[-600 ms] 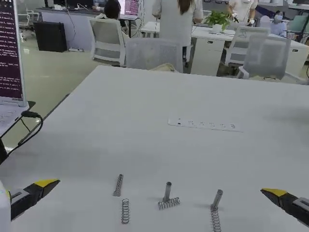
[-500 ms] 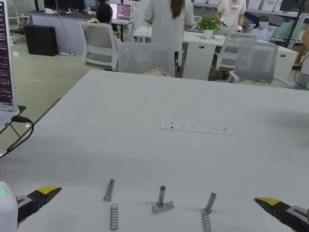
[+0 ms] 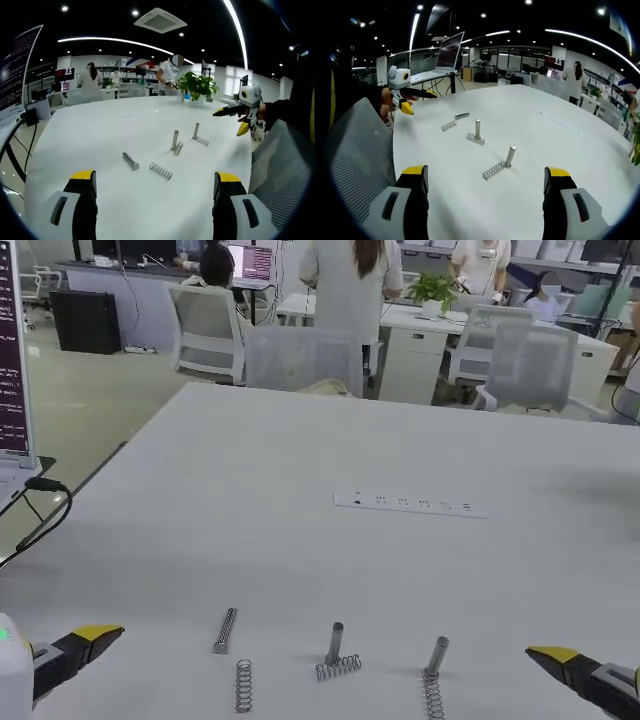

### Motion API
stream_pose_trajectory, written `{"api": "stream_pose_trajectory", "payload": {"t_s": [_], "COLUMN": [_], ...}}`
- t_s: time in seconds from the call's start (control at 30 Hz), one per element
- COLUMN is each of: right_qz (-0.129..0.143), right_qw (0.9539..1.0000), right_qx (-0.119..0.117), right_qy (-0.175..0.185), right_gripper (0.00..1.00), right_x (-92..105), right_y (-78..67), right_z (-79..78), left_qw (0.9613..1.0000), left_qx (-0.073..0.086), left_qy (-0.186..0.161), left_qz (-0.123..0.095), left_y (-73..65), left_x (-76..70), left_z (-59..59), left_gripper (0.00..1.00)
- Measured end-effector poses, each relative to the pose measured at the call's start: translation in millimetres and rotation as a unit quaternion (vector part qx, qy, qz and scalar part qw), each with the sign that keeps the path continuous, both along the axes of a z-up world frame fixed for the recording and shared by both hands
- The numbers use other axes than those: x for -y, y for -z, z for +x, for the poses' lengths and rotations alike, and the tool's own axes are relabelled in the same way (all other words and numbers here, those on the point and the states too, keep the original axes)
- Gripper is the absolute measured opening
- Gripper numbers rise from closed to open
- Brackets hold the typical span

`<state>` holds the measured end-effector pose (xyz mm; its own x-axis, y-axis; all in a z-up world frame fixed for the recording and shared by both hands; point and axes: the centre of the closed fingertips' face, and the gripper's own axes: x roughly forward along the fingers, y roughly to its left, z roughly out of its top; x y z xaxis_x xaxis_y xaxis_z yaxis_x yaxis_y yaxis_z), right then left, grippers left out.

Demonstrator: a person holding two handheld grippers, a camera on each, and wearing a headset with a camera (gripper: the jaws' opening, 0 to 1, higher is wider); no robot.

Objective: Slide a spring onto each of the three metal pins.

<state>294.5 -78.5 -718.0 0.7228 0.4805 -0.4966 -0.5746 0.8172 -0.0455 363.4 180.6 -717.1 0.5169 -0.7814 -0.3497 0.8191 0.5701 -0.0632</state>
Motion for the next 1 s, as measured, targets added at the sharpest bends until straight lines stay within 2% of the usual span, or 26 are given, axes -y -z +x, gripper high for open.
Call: {"api": "stream_pose_trajectory", "payload": {"t_s": [1.0], "right_qz": [0.002], "right_qw": [1.0], "right_qx": [-0.006], "right_qy": [-0.006], "right_gripper": [0.94], "right_x": [-3.4], "right_y": [4.7], "right_z": [0.5], "left_qw": [1.0], "left_qx": [-0.005], "left_qy": [-0.003], "left_qz": [0.005], "left_y": [2.7], "left_x": [-1.4], "left_z": [-1.0], "left_gripper": [0.93]}}
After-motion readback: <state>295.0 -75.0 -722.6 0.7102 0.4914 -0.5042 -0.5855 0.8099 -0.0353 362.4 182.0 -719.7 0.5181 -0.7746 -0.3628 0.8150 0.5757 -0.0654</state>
